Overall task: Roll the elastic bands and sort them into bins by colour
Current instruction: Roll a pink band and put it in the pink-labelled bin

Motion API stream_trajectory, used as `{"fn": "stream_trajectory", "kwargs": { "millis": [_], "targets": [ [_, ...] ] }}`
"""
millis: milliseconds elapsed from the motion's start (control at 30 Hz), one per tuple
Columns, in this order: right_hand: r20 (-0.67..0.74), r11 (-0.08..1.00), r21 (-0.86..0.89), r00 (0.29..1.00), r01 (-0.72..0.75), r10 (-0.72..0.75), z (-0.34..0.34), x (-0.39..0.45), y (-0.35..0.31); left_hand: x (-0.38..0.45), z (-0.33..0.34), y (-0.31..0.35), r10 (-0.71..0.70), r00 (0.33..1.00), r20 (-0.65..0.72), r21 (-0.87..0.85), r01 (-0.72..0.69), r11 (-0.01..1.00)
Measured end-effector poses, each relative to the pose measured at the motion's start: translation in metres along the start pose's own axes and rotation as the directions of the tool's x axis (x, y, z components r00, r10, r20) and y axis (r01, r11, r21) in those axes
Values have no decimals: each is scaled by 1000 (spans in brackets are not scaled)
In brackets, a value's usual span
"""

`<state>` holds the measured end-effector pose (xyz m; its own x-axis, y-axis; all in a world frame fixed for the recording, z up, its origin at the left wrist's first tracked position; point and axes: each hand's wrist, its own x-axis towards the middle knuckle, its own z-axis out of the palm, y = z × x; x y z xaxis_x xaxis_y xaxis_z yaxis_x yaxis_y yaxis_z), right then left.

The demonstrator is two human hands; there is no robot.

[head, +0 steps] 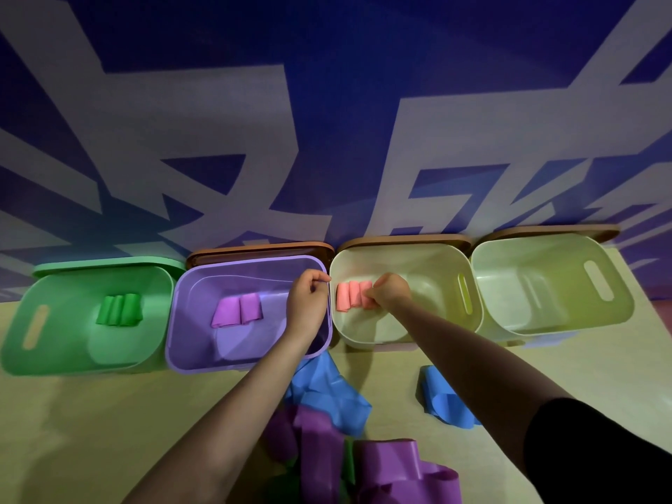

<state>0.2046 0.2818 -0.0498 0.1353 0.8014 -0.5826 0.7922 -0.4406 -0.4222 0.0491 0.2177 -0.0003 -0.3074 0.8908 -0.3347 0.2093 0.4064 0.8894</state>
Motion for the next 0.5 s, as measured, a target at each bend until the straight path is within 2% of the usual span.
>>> {"fn": "stream_trajectory", "kwargs": {
  "millis": [233,500],
  "targets": [
    [29,997,-72,1000,2,0,-7,3,5,2,0,-3,0,1000,12,7,0,1000],
    [26,999,-40,1000,-7,8,-15,5,7,2,-2,-2,2,1000,15,31,-3,1000]
  ]
}}
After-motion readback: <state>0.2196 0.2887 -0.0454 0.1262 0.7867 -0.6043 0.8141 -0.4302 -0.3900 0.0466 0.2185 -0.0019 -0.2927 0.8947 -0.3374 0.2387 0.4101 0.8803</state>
